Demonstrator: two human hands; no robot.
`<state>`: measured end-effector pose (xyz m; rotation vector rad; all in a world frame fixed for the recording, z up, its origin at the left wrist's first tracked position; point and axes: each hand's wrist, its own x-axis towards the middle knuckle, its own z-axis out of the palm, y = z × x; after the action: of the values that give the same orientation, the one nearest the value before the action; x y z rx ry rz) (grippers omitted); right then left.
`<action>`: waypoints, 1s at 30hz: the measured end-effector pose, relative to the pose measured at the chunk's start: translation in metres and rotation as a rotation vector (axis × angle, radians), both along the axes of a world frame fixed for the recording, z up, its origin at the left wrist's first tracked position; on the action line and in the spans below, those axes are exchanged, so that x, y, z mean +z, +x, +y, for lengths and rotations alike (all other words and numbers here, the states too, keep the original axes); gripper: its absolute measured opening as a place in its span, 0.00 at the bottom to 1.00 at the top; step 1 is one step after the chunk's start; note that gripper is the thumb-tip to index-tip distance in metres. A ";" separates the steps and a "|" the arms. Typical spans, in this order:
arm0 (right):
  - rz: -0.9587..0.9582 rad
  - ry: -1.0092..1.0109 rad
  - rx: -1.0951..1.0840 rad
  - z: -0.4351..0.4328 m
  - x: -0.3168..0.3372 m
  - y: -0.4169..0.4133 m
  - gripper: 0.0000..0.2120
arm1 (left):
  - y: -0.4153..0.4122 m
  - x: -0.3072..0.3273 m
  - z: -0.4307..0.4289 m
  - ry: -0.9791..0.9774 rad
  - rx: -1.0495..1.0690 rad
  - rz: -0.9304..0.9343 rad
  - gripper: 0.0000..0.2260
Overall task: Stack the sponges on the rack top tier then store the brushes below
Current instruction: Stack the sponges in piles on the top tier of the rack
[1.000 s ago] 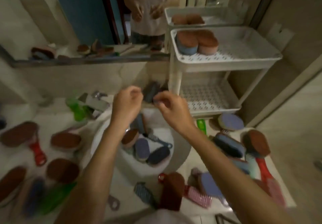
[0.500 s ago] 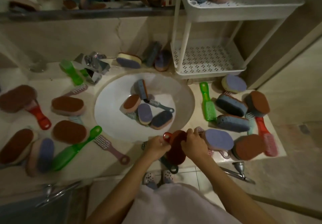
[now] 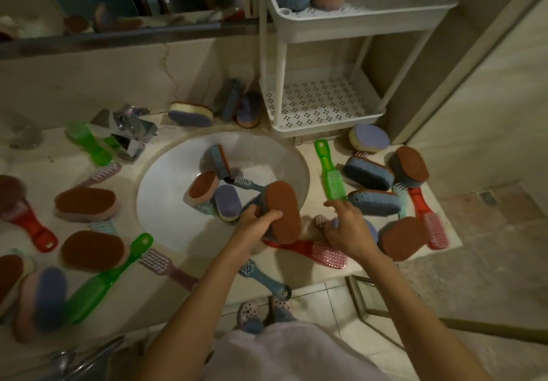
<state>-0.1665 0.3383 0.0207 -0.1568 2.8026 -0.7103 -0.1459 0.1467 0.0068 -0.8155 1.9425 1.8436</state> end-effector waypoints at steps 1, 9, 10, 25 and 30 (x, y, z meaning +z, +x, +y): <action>-0.075 0.136 0.078 0.011 -0.003 -0.002 0.25 | -0.004 0.003 0.002 0.008 0.004 0.014 0.04; -0.219 0.391 0.274 0.043 -0.011 -0.011 0.36 | -0.023 0.014 0.023 -0.011 -0.086 -0.003 0.11; -0.182 0.364 0.257 0.044 -0.006 -0.012 0.36 | -0.024 0.015 0.024 -0.014 -0.087 0.006 0.10; 0.132 -0.504 -0.214 0.014 0.188 -0.136 0.20 | -0.120 0.186 0.018 -0.155 -0.013 0.532 0.05; 0.131 -0.746 -0.269 -0.002 0.244 -0.187 0.08 | -0.170 0.245 0.015 -0.118 0.048 0.633 0.10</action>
<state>-0.3539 0.3361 0.2643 0.0509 2.5460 -1.8383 -0.3156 0.1622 0.2520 -0.3205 2.4306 2.2207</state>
